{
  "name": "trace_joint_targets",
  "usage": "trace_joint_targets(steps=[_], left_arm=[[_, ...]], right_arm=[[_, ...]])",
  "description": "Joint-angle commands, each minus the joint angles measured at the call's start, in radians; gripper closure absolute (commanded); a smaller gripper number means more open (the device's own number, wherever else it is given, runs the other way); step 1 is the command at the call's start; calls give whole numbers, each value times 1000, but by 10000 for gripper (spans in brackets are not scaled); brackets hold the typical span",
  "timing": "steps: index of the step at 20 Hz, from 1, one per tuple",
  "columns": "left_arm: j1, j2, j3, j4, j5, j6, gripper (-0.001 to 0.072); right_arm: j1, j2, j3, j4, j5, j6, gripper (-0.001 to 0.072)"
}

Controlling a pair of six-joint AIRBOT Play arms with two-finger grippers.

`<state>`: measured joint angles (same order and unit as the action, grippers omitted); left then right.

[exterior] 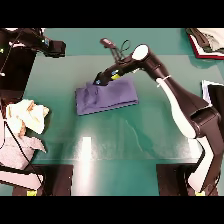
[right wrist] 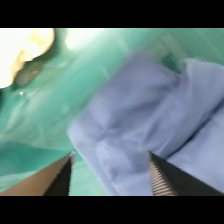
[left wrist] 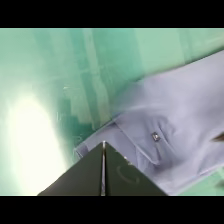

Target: Fold the shirts.

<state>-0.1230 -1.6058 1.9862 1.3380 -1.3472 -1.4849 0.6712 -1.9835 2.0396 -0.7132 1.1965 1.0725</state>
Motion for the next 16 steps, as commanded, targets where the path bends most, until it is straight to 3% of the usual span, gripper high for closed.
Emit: trace_joint_targets(steps=[1,4,8,9,10,13,16], left_arm=[[8,11,0,10,-8,0,676],[8,11,0,8,-33,0,676],[8,11,-1,-4,-40,0,676],[8,10,-1,-11,-39,0,676],[6,10,-1,-18,-33,0,676],[6,8,-1,-34,-21,0,676],[6,8,-1,-40,-22,0,676]], right_arm=[[42,2,1,55,-12,-101,151],[-67,89,-49,-3,129,-53,161],[-344,196,-277,-145,131,98,151],[-416,198,-320,-143,141,117,34],[-478,193,-357,-143,149,143,-8],[-589,118,-414,-52,174,166,3],[-558,4,-365,16,217,165,22]])
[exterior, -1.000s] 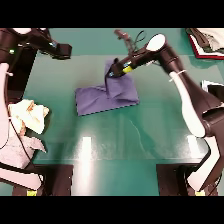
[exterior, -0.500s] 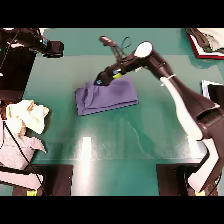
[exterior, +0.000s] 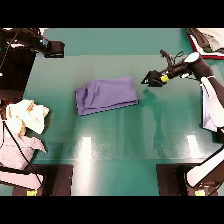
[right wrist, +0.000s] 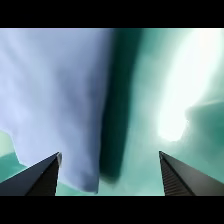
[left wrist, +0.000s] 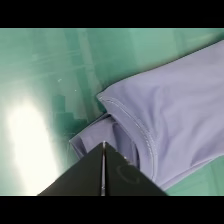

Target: Fold the shirts.

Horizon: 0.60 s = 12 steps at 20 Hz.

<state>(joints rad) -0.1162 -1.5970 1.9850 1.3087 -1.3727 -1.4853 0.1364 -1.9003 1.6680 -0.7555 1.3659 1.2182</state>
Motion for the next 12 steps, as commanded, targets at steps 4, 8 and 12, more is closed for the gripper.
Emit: trace_joint_targets(steps=[4,8,12], left_arm=[[0,-1,0,-11,-9,0,676],[0,-1,0,-11,-18,0,676],[0,-1,0,-11,-27,0,676]], right_arm=[[84,-202,168,112,75,19,22],[159,-261,229,188,83,20,81],[204,-260,229,189,13,-21,587]])
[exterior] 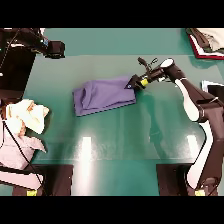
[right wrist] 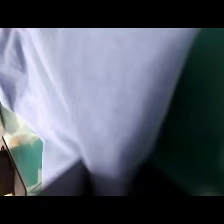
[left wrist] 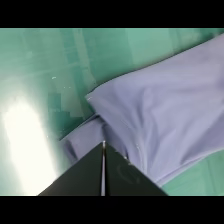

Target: Fold the shirts.

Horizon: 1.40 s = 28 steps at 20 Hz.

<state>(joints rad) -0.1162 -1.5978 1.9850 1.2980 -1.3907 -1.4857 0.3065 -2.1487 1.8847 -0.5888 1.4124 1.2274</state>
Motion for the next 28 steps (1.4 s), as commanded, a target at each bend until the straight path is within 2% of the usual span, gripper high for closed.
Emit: trace_joint_targets(steps=[1,4,8,12,17,21,23,25,28], left_arm=[[0,0,0,-1,-14,0,676],[-1,0,0,-9,-25,0,676],[-1,0,0,-27,-34,0,676],[-1,0,0,-53,-10,0,676],[-1,0,0,-84,22,0,676],[-1,0,0,-87,19,0,676],[-1,0,0,-87,21,0,676],[-1,0,0,-87,20,0,676],[-1,0,0,-87,19,2,677]], right_arm=[[34,-9,13,21,-30,-54,690],[-17,47,12,9,-26,-53,693],[-243,227,-63,-1,-70,-28,693],[-536,459,-209,-295,-145,42,693],[-863,554,-228,-328,-187,46,693],[-956,554,-152,-327,-239,46,694],[-969,556,-72,-328,-208,51,693],[-983,583,-19,-372,-162,115,694],[-984,653,-17,-531,-84,203,694]])
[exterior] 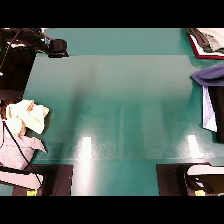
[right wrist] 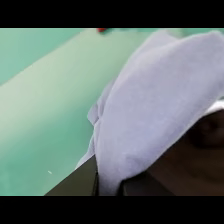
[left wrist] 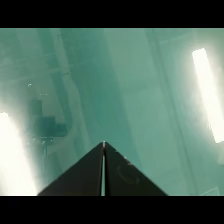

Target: Fold the shirts.

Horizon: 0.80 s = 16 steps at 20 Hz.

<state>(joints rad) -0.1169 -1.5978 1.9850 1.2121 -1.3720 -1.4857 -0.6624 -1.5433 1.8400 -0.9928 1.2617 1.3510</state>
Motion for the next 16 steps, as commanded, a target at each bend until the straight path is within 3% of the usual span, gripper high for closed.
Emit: trace_joint_targets(steps=[1,9,10,12,14,15,16], left_arm=[[0,0,0,-1,-1,6,676],[0,0,0,-1,-31,54,676],[0,0,0,-1,-37,54,676],[0,0,0,-2,-49,54,676],[0,0,0,-2,-52,53,675],[0,0,0,-6,-51,53,676],[0,0,0,-12,-49,53,675]], right_arm=[[-15,74,15,-172,100,91,693],[-15,251,-283,-616,288,231,684],[-15,264,-322,-677,300,248,581],[-15,284,-398,-797,318,248,60],[-15,304,-440,-830,324,262,42],[-13,314,-448,-805,323,273,75],[-3,327,-450,-740,316,272,162]])
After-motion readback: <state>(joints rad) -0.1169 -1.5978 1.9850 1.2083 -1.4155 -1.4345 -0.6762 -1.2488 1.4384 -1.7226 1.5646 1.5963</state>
